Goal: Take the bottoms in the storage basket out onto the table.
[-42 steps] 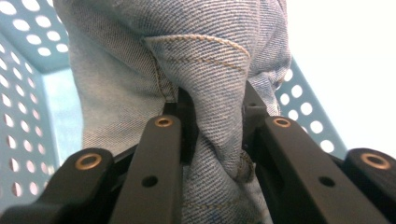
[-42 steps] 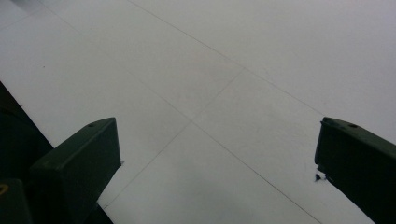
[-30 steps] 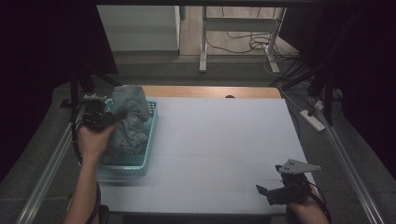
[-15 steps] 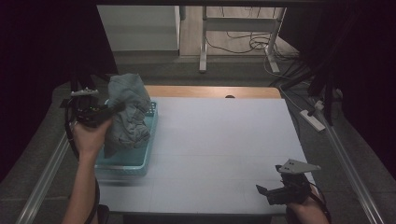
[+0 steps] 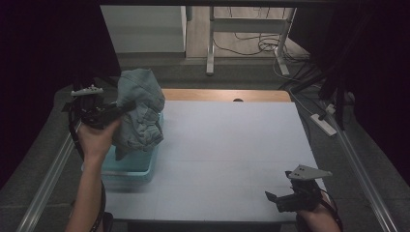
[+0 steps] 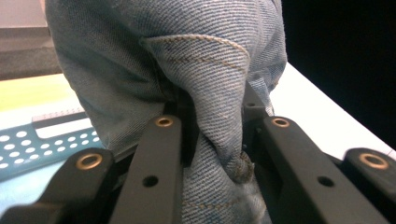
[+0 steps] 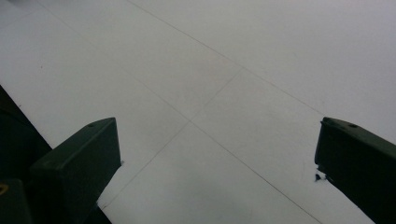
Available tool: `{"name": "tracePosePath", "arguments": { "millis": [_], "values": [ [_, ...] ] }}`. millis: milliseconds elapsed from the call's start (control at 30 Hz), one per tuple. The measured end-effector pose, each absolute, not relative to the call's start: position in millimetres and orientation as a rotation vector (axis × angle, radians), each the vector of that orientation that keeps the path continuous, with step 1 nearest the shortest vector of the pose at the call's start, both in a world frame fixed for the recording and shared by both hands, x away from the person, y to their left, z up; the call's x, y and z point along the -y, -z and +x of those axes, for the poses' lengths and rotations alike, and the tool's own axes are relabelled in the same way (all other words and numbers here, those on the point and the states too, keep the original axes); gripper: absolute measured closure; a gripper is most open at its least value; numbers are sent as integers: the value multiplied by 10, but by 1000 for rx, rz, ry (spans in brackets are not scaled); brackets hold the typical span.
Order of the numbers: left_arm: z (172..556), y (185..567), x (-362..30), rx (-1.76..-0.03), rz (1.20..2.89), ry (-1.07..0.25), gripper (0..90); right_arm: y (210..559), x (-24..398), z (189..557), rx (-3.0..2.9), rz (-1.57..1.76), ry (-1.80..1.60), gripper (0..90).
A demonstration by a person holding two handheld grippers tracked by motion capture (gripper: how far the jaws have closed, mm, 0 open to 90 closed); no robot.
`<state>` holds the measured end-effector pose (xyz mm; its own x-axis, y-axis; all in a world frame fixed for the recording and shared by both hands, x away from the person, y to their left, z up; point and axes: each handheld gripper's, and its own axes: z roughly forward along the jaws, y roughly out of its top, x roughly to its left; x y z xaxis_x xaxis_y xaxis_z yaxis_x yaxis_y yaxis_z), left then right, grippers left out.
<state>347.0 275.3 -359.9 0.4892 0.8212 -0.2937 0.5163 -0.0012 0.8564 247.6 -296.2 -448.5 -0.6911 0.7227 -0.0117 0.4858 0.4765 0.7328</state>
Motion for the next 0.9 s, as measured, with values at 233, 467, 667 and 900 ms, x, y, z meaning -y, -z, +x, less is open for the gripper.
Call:
{"name": "tracePosePath", "arguments": {
  "millis": [233,467,667,900],
  "values": [
    [3426,3491,-2669,-1118,1662,-380,767,4486,2961,2483,-2408,1031,-1034,7],
    [3418,3365,-2580,-1078,1673,-380,767,4487,2967,2490,-2402,1044,-1038,7],
    [3445,3262,-2477,-1030,1674,-359,767,4488,2966,2494,-2400,1052,-1035,7],
    [3552,3161,-2327,-1010,1716,-371,767,4484,2973,2491,-2397,1060,-1040,7]
  ]
}}
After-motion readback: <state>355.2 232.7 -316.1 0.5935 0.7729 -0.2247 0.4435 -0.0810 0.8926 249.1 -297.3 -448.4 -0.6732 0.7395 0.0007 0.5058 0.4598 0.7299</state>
